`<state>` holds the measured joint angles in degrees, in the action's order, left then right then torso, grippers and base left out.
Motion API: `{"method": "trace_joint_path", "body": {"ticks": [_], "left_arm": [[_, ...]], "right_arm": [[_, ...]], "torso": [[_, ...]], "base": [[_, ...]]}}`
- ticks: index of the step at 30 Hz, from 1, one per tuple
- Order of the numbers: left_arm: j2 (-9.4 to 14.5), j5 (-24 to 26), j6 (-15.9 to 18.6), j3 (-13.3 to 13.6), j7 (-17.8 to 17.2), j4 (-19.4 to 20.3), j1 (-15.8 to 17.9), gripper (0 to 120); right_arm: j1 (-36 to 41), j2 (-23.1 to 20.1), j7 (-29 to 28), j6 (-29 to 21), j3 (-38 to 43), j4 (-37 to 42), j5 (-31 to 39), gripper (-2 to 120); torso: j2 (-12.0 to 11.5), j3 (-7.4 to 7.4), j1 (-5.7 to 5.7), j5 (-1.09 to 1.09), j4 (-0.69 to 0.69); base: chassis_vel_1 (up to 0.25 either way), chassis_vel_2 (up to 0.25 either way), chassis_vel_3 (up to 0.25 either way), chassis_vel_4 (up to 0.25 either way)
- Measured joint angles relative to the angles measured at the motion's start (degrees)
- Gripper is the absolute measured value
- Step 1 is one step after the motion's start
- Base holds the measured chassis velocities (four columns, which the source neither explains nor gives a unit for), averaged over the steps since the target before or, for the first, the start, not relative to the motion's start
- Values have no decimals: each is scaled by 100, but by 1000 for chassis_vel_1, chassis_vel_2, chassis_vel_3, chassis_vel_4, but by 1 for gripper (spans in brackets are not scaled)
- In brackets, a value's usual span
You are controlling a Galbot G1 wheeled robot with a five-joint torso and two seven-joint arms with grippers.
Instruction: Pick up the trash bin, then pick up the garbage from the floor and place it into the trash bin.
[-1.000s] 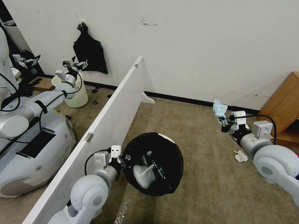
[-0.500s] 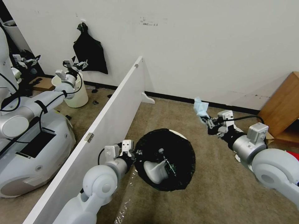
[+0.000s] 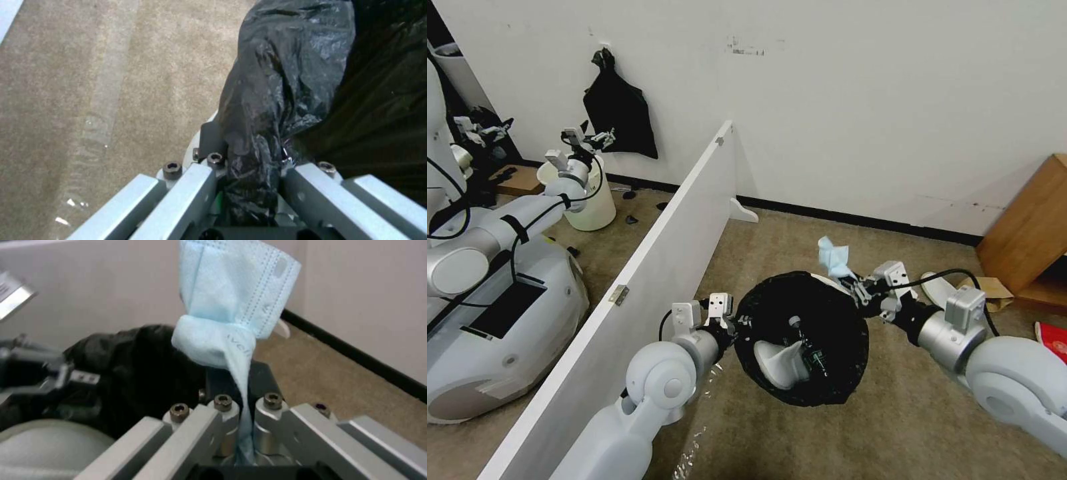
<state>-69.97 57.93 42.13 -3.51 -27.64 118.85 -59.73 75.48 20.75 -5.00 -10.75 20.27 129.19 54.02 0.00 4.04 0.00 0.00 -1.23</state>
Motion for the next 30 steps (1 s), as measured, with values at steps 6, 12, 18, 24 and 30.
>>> {"method": "trace_joint_path", "body": {"ticks": [6, 12, 18, 24, 30], "left_arm": [[-109, 11, 0, 53, -6, -41, 95, 2], [-149, 20, 0, 49, -9, -47, 120, 2], [-156, 20, 0, 33, -9, -47, 118, 2], [-157, 27, 0, 30, -12, -26, 94, 2], [-149, 20, 0, 30, -14, 16, 19, 2]], "right_arm": [[103, -38, 178, -17, -81, -14, -143, 0], [166, -62, 329, -29, -179, -65, -333, 0], [203, -22, 372, -41, -228, -120, -460, 0], [229, 56, 374, -60, -255, -183, -545, 2], [235, 164, 328, -70, -336, -270, -615, 23]], "torso": [[0, 0, 0, 0, -1], [0, 0, 0, 0, 0], [0, 0, 0, 0, -1], [0, 0, 0, 0, 0], [0, 0, 0, 0, 0]], "base": [[0, 0, 0, 0], [0, 0, 0, 0], [0, 0, 0, 0], [0, 0, 0, 0], [0, 0, 0, 0]]}}
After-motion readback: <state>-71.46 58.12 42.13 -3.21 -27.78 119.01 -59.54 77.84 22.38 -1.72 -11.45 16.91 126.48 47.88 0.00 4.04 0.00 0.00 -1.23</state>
